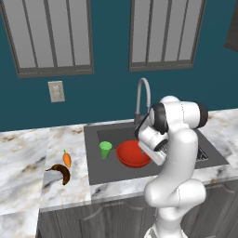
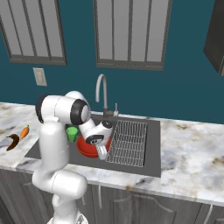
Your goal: Remove the carrot and banana from the sink. Then move the bowl and cup from the counter to the sink for washing.
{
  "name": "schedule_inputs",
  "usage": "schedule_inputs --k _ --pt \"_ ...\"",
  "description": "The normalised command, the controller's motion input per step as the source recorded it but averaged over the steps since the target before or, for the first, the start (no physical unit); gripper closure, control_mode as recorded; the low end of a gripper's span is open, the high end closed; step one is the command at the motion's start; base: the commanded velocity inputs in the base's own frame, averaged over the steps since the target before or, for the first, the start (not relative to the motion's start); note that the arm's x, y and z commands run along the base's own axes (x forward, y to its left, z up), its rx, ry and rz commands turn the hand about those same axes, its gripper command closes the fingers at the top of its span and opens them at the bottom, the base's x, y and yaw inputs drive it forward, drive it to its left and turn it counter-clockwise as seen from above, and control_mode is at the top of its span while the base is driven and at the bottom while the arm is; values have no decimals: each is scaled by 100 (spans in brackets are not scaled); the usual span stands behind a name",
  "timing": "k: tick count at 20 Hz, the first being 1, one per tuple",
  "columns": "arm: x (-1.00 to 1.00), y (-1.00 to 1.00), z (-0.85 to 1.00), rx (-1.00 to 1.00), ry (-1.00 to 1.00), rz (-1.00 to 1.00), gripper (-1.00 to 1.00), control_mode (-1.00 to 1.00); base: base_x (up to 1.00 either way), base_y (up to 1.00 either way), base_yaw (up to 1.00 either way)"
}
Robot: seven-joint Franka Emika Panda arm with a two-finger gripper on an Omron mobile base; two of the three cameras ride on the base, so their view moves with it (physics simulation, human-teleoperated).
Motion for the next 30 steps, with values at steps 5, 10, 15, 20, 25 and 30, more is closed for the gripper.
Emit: schedule_inputs --k 5,10,15,20,25,30 --pt "0 10 35 0 -7 0 -100 -100 0 0 0" --pt "-1 15 33 0 -7 0 -100 -100 0 0 0" --pt "-6 19 31 -3 -7 0 -100 -100 0 0 0" --pt "-9 17 32 -9 -7 0 -100 -100 0 0 0" --pt "-10 12 36 -10 -3 0 -100 -100 0 0 0" --pt "-7 10 39 -10 -1 0 -100 -100 0 0 0"
